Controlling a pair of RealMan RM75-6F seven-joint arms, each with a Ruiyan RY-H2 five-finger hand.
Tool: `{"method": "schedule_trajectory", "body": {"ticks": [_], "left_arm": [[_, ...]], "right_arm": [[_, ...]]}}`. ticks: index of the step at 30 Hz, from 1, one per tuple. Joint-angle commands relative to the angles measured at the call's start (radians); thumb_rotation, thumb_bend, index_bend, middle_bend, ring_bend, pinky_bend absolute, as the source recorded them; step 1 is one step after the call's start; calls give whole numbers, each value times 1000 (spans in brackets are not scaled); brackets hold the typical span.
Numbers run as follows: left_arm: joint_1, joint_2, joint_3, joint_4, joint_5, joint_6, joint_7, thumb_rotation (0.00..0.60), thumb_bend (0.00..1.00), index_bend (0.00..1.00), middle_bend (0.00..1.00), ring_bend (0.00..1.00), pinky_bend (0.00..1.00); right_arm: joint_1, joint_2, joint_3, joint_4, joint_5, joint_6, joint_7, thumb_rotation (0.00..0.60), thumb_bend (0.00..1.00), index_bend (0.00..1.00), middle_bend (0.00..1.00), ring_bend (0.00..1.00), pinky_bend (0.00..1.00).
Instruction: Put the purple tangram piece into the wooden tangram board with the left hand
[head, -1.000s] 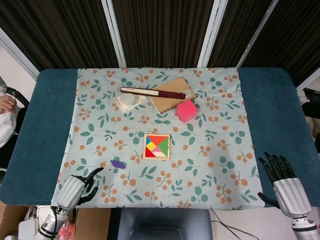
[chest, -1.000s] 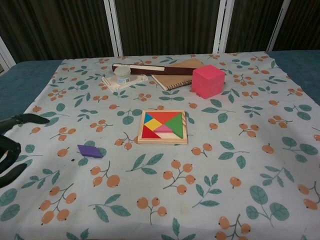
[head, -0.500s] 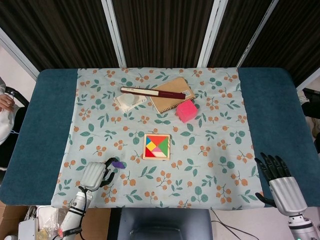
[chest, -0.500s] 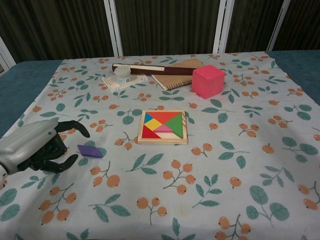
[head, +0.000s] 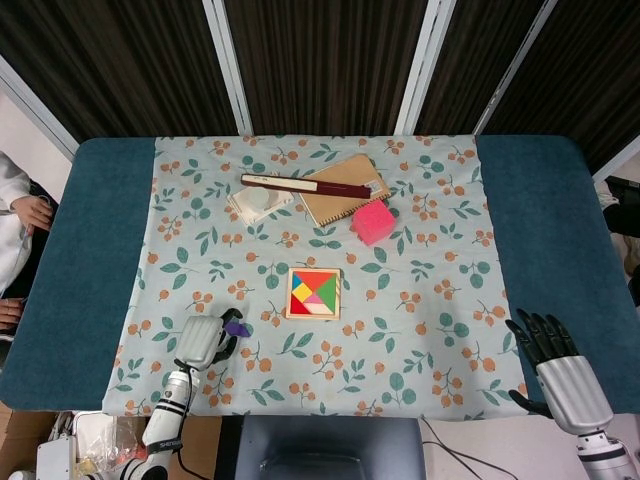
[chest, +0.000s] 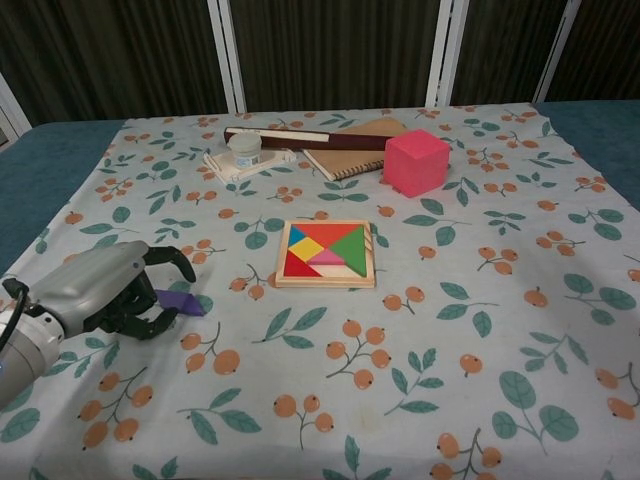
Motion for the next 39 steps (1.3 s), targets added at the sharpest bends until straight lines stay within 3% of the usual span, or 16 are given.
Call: {"method": "schedule_trajectory", "body": {"ticks": [1, 12, 25, 31, 39], "left_arm": [[-6, -9, 1, 12, -9, 0, 7, 600, 423, 358, 1000, 1000, 1000], [-19, -34, 0, 66, -32, 7, 8, 600, 423, 393, 1000, 1000, 1000], [-22, -41, -1, 93, -23, 39, -30, 600, 424, 560, 1000, 1000, 1000], [-28, -32, -15, 25, -19, 53, -45, 600, 424, 565, 1000, 1000, 1000], [-75, -79, -73, -69, -89, 48, 58, 600, 424, 565, 1000, 1000, 1000]], "right_arm": [[0, 2, -1, -3, 2, -2, -2, 600, 121, 0, 0, 0, 0], [0, 5, -4, -6, 0, 1, 11, 600, 121, 0, 0, 0, 0], [2, -1, -4, -11, 3, -9, -9, 600, 121, 0, 0, 0, 0], [7, -5, -2, -13, 10, -20, -16, 600, 121, 0, 0, 0, 0], [12, 1, -8, -14, -2, -22, -2, 600, 121, 0, 0, 0, 0]]}}
